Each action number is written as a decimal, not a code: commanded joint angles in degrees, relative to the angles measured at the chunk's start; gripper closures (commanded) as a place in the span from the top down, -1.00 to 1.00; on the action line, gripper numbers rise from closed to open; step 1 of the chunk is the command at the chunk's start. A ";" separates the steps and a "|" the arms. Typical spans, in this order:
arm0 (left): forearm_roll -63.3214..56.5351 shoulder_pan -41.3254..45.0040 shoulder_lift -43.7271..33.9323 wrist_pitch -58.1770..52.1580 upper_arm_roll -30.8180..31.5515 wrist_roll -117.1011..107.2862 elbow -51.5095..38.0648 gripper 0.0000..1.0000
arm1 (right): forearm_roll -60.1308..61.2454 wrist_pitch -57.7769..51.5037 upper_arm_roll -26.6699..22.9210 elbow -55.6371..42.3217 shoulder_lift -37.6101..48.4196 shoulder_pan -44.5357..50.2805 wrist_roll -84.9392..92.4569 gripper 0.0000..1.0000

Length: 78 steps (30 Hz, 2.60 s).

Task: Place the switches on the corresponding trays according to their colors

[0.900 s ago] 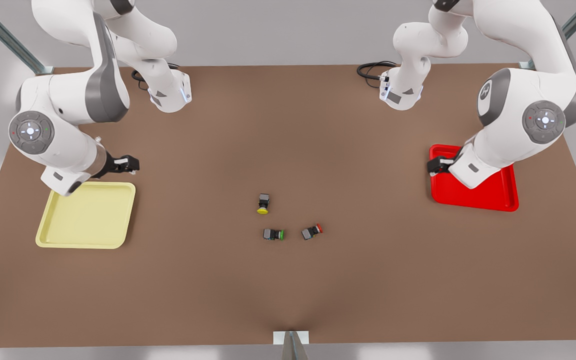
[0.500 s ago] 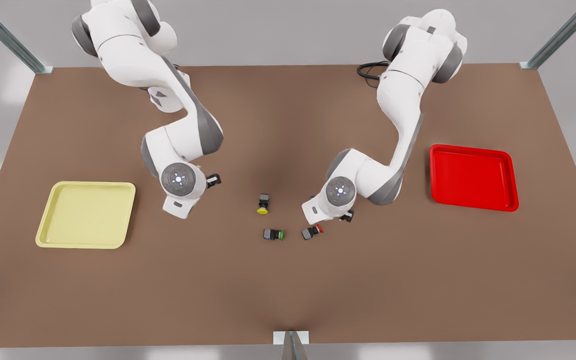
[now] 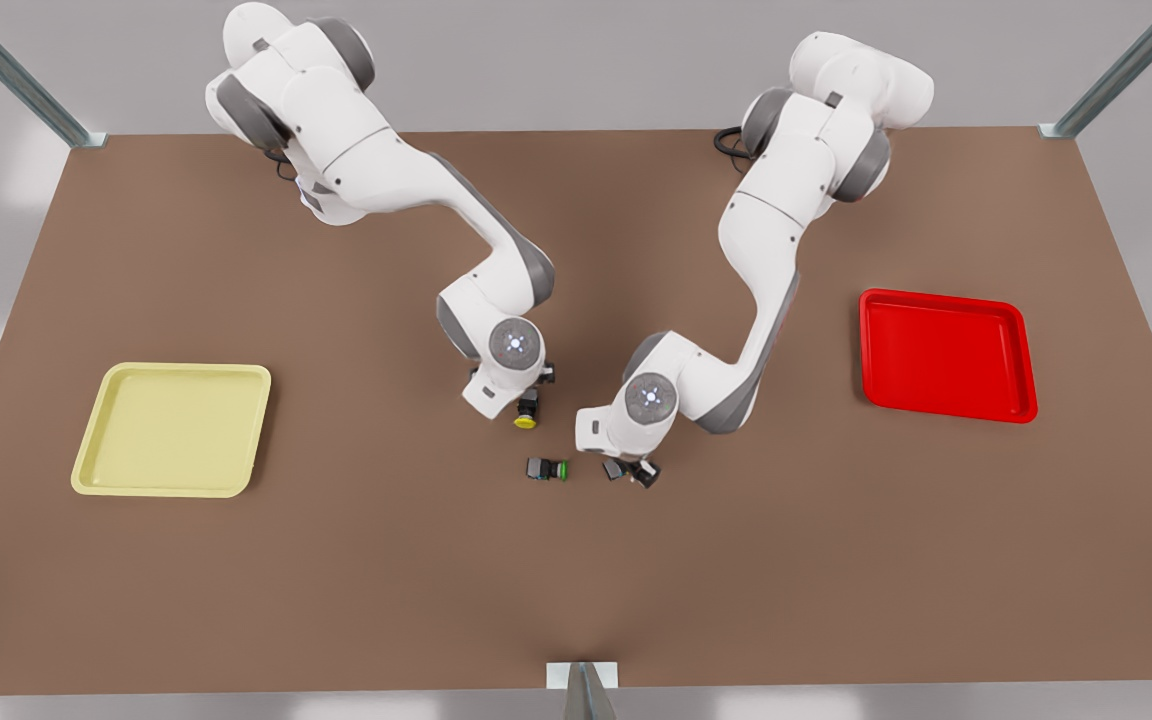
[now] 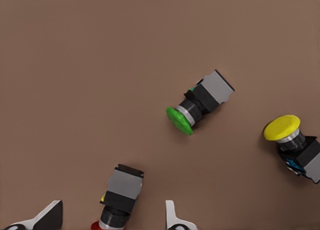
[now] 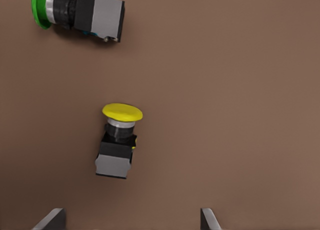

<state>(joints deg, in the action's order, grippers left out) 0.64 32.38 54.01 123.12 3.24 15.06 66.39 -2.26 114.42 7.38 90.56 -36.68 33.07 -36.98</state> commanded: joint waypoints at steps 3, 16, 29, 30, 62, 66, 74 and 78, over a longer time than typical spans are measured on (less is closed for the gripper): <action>1.20 -0.22 2.94 2.39 0.19 29.41 -0.38 1.00 | -0.64 26.28 0.00 10.42 0.38 0.51 -33.25 1.00; 1.20 -0.22 4.43 2.13 0.36 28.71 -0.30 1.00 | -3.02 32.36 -0.09 11.65 0.03 1.56 -33.87 1.00; 1.29 -0.22 5.14 2.39 0.36 26.51 -0.38 0.47 | -3.10 30.69 -0.44 12.45 -1.38 0.95 -22.97 1.00; 1.29 -0.22 5.14 2.39 0.36 26.51 -0.38 0.45 | -3.10 30.69 -0.53 12.36 -1.73 0.95 -23.05 1.00; -3.98 -11.11 -31.42 -21.52 -16.51 17.37 35.91 -0.20 | -2.93 13.11 -1.06 12.01 7.58 -9.42 2.68 -0.17; -8.55 -11.20 -37.40 -21.52 -24.33 19.04 44.62 -0.19 | -2.23 4.14 -8.96 12.36 10.57 -20.67 35.12 -0.17; -10.84 -15.77 -36.88 -12.38 -27.32 22.73 51.47 0.30 | -3.46 10.65 -27.51 25.19 13.21 -23.75 62.64 -0.17; -10.84 -15.69 -36.35 -12.20 -27.24 22.56 51.47 1.00 | -3.28 15.48 -27.60 23.78 7.67 -25.33 62.73 1.00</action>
<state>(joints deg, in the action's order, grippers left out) -9.66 16.72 17.62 109.10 -23.98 35.45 117.83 -5.44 126.96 -20.15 114.49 -28.34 7.82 -11.70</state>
